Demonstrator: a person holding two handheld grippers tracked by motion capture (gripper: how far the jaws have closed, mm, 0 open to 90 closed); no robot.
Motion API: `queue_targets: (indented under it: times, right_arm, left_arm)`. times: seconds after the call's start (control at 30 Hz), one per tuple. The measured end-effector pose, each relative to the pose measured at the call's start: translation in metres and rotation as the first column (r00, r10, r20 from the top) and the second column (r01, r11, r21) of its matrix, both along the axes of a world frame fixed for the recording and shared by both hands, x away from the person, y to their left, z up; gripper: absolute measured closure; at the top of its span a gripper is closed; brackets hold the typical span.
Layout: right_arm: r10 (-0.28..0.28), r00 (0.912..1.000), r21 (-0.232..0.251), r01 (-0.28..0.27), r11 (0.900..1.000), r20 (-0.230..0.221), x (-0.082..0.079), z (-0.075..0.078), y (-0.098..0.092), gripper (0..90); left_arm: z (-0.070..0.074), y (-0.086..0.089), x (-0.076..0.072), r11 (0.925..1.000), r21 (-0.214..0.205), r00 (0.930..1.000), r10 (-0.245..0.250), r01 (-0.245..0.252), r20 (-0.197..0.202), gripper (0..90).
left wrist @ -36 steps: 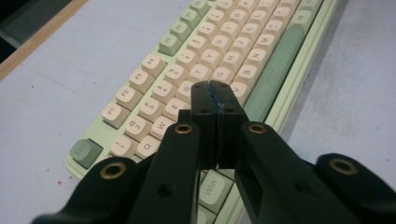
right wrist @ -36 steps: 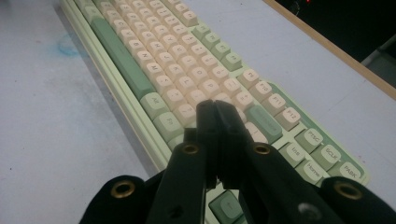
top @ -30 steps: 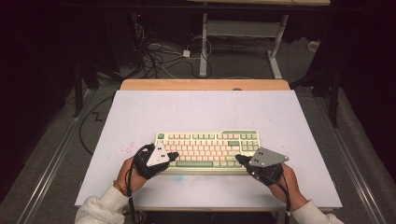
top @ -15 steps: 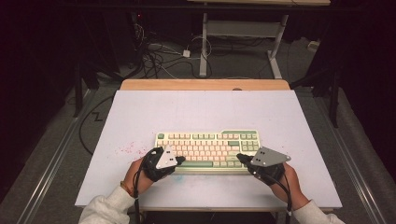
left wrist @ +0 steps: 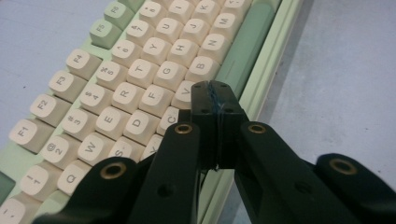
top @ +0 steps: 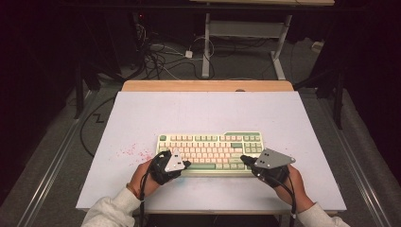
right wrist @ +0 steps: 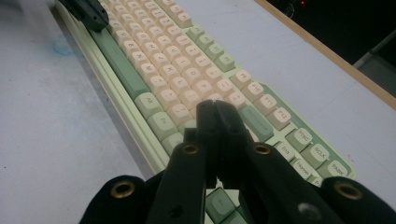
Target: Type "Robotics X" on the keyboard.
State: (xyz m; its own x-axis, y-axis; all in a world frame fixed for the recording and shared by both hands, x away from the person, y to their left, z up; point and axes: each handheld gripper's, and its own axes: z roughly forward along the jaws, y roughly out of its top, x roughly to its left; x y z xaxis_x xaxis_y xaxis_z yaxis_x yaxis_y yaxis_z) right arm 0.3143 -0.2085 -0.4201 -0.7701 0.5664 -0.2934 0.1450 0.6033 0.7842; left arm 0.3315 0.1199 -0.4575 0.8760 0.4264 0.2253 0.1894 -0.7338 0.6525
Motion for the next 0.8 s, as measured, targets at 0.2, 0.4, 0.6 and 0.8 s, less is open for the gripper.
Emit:
queue_targets:
  times: [0.2,0.4,0.6,0.8]
  right_arm:
    - [-0.001,1.0000,-0.004,0.001,1.0000,-0.003,0.000,0.000,0.000,89.7]
    - [-0.005,1.0000,0.001,0.005,1.0000,0.001,0.000,0.001,-0.002,89.6]
    - [-0.008,1.0000,0.000,0.008,1.0000,0.001,0.001,0.001,-0.003,89.7]
    - [-0.010,0.9999,-0.001,0.010,1.0000,-0.003,0.001,0.001,-0.004,89.7]
  left_arm:
    - [0.004,-0.001,-0.001,0.9999,-0.015,1.0000,-0.002,0.002,0.009,87.4]
    - [0.014,0.007,-0.001,0.9982,-0.057,0.9994,0.016,-0.014,0.032,87.3]
    - [0.018,0.013,-0.001,0.9972,-0.070,0.9987,0.028,-0.025,0.042,87.1]
    - [0.021,0.018,-0.001,0.9960,-0.082,0.9983,0.040,-0.036,0.044,87.1]
